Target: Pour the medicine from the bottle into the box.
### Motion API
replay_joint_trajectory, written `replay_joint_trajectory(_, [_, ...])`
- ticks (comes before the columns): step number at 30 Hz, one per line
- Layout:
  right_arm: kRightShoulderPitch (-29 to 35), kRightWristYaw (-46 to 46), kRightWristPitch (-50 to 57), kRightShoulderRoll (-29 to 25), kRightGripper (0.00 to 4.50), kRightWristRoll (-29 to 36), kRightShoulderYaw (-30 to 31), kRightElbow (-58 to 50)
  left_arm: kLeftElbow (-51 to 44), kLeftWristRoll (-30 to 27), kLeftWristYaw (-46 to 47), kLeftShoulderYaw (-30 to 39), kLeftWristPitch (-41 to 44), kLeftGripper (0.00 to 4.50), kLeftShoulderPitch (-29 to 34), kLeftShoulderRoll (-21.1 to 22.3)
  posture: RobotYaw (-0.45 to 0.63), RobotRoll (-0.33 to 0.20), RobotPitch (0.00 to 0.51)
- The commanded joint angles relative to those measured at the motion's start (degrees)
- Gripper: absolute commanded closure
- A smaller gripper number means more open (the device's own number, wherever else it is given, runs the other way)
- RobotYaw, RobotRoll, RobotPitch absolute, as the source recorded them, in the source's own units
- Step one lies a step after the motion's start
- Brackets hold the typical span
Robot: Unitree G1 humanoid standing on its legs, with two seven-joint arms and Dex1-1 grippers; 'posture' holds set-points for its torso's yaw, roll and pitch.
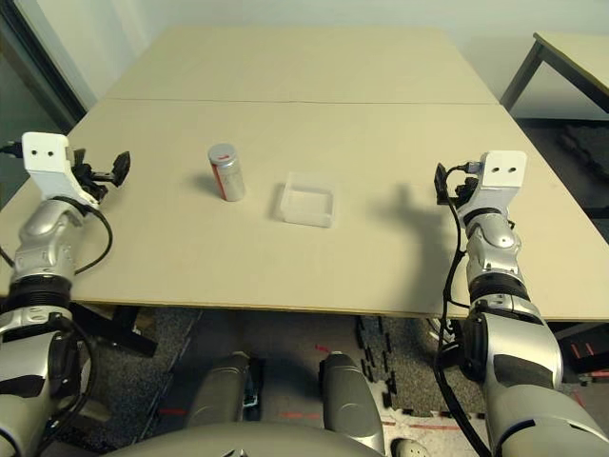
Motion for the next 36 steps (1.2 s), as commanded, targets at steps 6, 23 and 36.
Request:
replay_joint_trajectory(6, [8.79,24.75,23.86,-6.27,0.0,10.82,5.09,-30.78,-15.27,-8.84,-22.02,-2.4,10.62,0.02,8.99,6.72,-0.05,0.0,0.064])
replay_joint_trajectory(23, [9.67,35.27,42.13,-12.02,0.0,14.03,13.39,-51.05,-9.07,-4.58,-23.61,-11.74,7.92,0.02,2.4,-3.47,-0.09,0.0,0.058])
replay_joint_trajectory(36, [8.17,36.35,42.83,-10.19,0.0,14.36,16.31,-52.37,2.73,-1.25,-22.56,-13.02,1.46,0.02,-2.59,-9.03,-0.1,0.0,0.089])
